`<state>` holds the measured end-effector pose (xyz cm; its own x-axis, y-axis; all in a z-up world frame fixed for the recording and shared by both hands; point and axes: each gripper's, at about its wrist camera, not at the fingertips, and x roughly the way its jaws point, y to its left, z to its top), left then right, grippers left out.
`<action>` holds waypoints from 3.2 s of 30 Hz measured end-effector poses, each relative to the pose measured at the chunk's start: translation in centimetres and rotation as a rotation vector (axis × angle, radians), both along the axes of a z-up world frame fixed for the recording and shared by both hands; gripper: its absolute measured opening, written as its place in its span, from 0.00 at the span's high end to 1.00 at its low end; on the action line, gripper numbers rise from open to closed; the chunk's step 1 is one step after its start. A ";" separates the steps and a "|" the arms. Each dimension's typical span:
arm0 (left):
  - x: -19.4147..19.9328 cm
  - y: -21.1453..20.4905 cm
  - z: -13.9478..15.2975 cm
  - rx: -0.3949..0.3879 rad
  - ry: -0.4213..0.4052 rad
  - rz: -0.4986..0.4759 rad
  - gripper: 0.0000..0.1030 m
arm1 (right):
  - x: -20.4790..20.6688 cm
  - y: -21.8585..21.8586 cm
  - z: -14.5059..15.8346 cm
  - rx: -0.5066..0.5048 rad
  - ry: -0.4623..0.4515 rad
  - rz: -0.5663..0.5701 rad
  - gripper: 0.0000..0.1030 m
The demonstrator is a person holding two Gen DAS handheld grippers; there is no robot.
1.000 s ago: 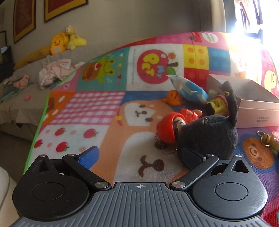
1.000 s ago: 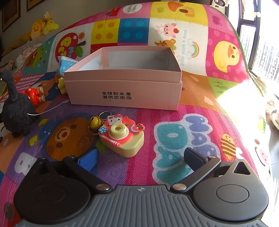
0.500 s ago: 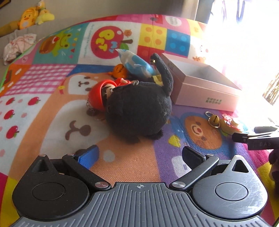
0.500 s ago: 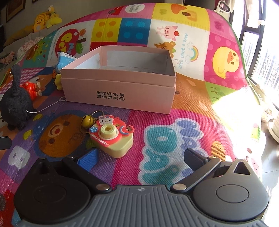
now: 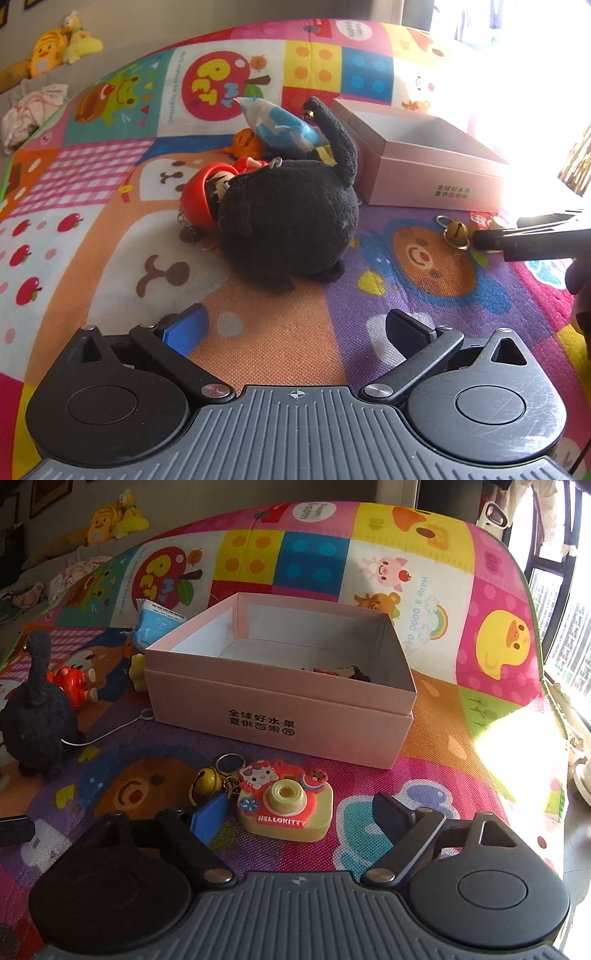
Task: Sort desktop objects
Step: 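Grasp the Hello Kitty toy with right while left grasps the black plush cat, then lower the Hello Kitty toy with right and the plush cat with left into the box, then grasp the red doll with left while right grasps the yellow pink-hat figure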
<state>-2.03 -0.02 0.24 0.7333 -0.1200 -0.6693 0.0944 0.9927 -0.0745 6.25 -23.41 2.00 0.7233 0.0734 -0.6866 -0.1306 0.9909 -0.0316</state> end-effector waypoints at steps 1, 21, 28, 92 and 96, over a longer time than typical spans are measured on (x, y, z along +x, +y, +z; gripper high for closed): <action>0.0 0.0 0.0 0.004 -0.001 -0.003 0.00 | 0.1 -0.2 0.0 0.024 0.001 -0.008 0.24; 5.9 -1.7 1.5 0.021 -0.090 0.068 0.08 | -7.4 1.5 0.0 0.038 -0.061 0.015 0.39; 5.0 -2.4 1.4 0.058 -0.104 0.035 0.11 | -7.4 1.5 0.0 0.039 -0.063 0.013 0.39; 5.1 9.8 1.8 -0.264 -0.286 0.478 0.00 | 3.5 18.0 4.3 -0.379 -0.270 0.306 0.45; 4.8 9.6 1.6 -0.263 -0.290 0.462 0.00 | 4.8 19.8 2.6 -0.448 -0.266 0.301 0.45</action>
